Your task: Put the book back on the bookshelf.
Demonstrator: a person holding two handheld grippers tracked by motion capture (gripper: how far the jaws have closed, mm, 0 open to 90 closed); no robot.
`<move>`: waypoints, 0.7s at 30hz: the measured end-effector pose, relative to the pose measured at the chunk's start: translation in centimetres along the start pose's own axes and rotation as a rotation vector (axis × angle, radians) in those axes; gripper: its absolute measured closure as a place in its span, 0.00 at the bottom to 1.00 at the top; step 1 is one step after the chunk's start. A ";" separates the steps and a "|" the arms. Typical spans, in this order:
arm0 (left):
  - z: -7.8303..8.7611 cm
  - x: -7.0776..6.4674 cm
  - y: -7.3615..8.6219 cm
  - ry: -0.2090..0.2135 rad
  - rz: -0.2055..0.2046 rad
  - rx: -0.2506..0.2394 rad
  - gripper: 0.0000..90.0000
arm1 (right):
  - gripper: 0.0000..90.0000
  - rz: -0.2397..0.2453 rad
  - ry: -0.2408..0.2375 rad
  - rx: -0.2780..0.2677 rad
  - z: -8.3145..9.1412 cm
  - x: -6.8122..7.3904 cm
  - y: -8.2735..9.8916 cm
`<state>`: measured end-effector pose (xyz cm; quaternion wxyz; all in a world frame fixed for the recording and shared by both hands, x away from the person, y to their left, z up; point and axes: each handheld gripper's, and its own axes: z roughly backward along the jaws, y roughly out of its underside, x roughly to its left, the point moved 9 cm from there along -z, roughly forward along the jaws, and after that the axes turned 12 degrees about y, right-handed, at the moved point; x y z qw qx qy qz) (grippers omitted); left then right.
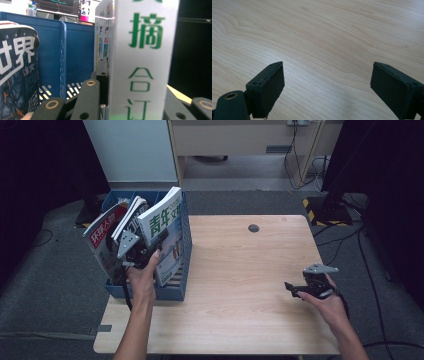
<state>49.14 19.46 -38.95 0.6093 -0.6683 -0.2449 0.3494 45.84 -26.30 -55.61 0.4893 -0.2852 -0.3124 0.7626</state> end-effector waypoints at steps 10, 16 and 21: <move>0.0 0.4 1.2 -0.006 0.014 0.004 0.82 | 0.14 -0.004 -0.001 0.004 0.0 0.0 0.1; 0.1 0.6 2.1 -0.010 0.023 0.015 0.82 | 0.14 -0.004 -0.002 0.005 0.1 -0.1 0.1; 0.1 0.7 2.4 -0.014 0.015 0.031 0.82 | 0.14 -0.004 0.000 0.002 0.0 -0.1 0.0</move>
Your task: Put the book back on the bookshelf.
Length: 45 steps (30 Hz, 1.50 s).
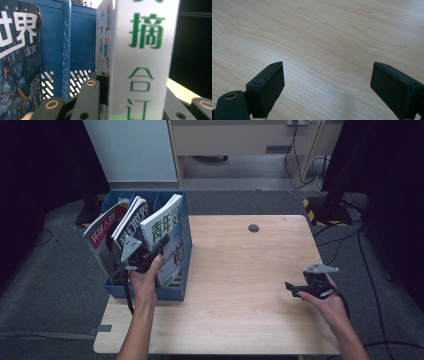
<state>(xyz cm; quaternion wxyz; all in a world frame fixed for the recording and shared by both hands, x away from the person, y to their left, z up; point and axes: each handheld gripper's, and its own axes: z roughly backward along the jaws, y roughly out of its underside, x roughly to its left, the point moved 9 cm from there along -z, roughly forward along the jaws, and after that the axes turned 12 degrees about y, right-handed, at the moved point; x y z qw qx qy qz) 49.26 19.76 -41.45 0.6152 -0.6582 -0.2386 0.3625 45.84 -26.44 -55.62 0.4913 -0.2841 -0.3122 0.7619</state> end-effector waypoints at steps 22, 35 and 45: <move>0.2 0.0 1.1 -0.061 -0.001 0.089 0.81 | 0.13 0.002 -0.011 0.002 0.0 0.2 0.0; 1.2 0.7 1.3 -0.092 0.025 0.112 0.81 | 0.13 0.008 -0.015 0.004 0.0 0.5 0.0; 2.0 1.5 2.1 -0.111 0.050 0.115 0.80 | 0.13 0.016 -0.016 0.011 -0.2 0.6 0.1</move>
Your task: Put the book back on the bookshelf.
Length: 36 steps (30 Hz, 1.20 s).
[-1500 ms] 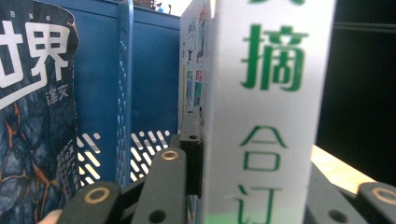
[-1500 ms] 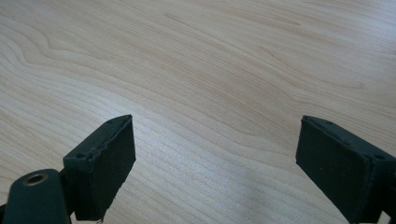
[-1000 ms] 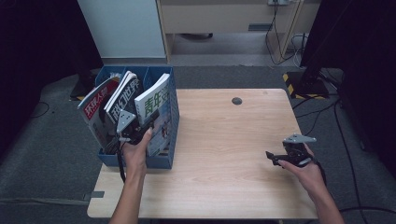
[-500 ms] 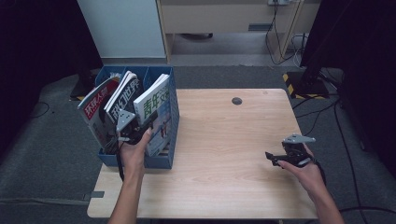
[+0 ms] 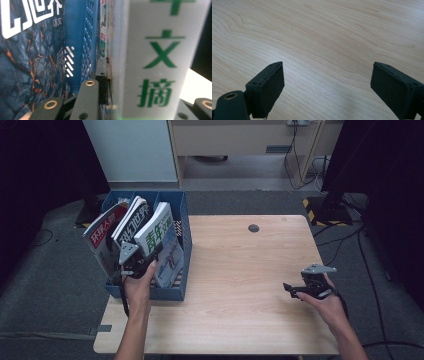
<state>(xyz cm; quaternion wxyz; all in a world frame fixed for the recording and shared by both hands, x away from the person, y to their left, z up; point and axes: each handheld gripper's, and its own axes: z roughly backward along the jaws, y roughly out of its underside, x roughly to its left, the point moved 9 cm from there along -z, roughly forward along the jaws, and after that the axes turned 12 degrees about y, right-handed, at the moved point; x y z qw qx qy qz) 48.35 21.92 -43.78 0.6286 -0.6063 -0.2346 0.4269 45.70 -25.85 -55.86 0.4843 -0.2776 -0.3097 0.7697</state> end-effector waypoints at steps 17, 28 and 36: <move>0.0 0.0 -0.1 -0.032 -0.013 0.034 0.80 | 0.13 0.001 -0.007 0.002 0.0 0.1 0.0; -0.1 0.0 -1.1 -0.035 -0.025 0.024 0.78 | 0.13 -0.004 -0.009 0.008 0.0 0.2 0.1; -0.2 -0.2 -2.1 -0.051 -0.041 0.020 0.76 | 0.13 0.002 -0.016 0.009 0.0 0.3 0.1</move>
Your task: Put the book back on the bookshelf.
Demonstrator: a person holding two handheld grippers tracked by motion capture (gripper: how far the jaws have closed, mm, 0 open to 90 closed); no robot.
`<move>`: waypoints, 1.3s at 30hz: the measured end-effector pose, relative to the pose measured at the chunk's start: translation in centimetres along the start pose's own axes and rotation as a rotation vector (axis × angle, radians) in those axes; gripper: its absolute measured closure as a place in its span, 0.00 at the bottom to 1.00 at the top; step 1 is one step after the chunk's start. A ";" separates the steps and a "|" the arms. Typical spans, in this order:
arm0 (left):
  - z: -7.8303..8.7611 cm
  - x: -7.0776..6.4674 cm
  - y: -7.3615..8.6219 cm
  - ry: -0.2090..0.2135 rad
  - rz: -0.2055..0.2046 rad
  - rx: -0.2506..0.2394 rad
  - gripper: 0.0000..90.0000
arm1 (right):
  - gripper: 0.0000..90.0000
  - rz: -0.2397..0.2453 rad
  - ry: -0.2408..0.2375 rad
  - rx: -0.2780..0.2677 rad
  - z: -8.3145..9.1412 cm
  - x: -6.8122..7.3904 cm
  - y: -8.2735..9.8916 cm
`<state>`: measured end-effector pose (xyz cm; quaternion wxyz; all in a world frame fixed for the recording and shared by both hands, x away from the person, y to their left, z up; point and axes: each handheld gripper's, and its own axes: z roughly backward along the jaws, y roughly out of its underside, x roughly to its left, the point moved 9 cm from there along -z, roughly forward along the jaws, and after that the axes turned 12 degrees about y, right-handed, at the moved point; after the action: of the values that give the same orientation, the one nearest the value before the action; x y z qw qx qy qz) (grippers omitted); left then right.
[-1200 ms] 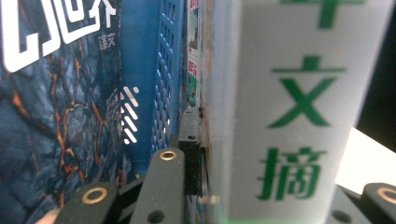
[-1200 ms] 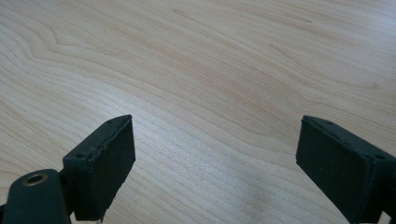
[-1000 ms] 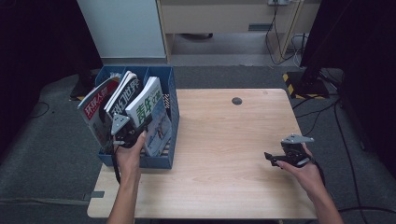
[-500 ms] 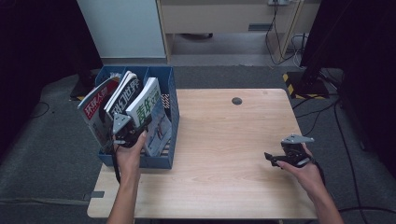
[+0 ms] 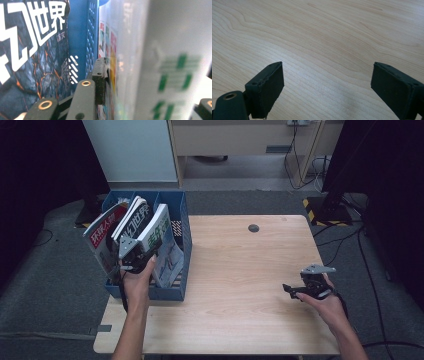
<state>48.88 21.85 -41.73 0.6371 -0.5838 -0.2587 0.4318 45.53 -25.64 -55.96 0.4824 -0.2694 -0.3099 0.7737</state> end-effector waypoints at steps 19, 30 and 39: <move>0.1 -0.1 -0.7 0.014 0.053 -0.075 0.82 | 0.13 -0.008 0.004 -0.005 0.0 -0.1 -0.1; -0.8 -0.8 -1.2 0.023 0.027 -0.089 0.82 | 0.13 -0.012 0.005 -0.008 0.0 -0.3 -0.1; -1.2 -0.7 -2.3 0.027 0.012 -0.114 0.82 | 0.13 -0.012 0.004 -0.002 0.0 -0.4 0.1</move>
<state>50.13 20.77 -39.64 0.6035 -0.6264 -0.2708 0.4124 45.68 -26.05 -55.96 0.4871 -0.2696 -0.3115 0.7701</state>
